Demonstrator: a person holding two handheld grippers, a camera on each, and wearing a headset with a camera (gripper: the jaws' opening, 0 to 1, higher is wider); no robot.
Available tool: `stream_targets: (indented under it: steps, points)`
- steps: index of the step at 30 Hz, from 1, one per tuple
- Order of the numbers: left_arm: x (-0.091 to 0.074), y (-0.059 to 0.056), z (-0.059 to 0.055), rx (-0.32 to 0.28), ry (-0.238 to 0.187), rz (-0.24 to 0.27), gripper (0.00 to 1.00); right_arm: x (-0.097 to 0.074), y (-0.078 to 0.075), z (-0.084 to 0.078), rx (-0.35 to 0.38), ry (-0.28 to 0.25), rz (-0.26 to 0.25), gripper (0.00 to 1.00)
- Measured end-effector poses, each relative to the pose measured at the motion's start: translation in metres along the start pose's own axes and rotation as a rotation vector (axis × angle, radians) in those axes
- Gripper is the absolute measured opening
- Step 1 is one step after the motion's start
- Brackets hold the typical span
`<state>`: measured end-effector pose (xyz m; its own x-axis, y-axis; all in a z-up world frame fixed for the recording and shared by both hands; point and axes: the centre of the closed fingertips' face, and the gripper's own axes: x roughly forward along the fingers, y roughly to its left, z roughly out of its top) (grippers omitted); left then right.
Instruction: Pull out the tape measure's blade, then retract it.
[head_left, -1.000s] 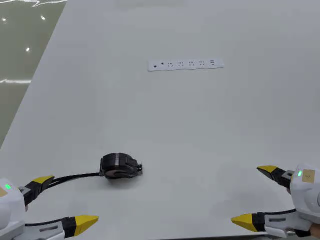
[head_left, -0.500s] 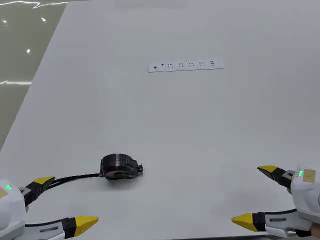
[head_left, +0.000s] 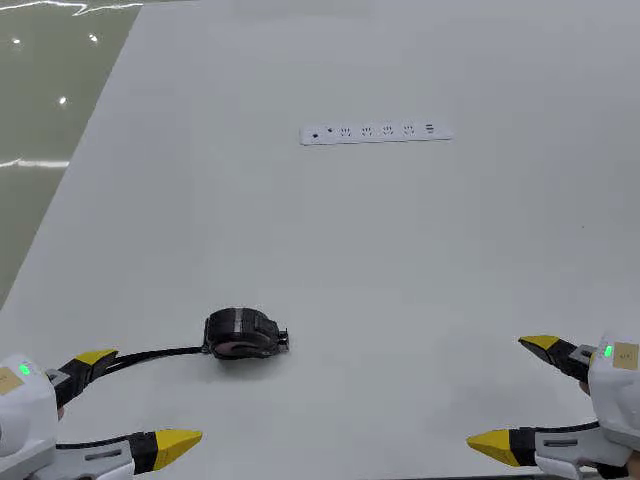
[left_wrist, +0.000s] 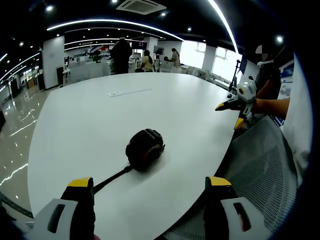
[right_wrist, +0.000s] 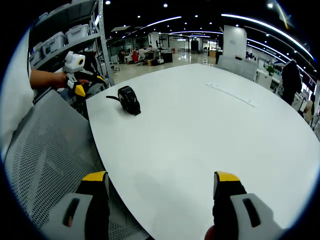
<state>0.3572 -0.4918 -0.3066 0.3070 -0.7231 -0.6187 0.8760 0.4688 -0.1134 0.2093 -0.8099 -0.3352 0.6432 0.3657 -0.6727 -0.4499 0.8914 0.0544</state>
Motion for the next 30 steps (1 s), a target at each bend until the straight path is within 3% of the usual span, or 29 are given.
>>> stream_targets:
  steps: [13,30]
  points:
    - [0.006,-0.007,0.001,0.006,0.005,-0.012,0.88,0.002,0.002,0.004,-0.007,-0.009,0.009,0.86]
    - [0.027,-0.013,0.015,-0.022,0.007,0.005,0.86,0.008,0.0,0.013,-0.017,-0.029,0.028,0.84]
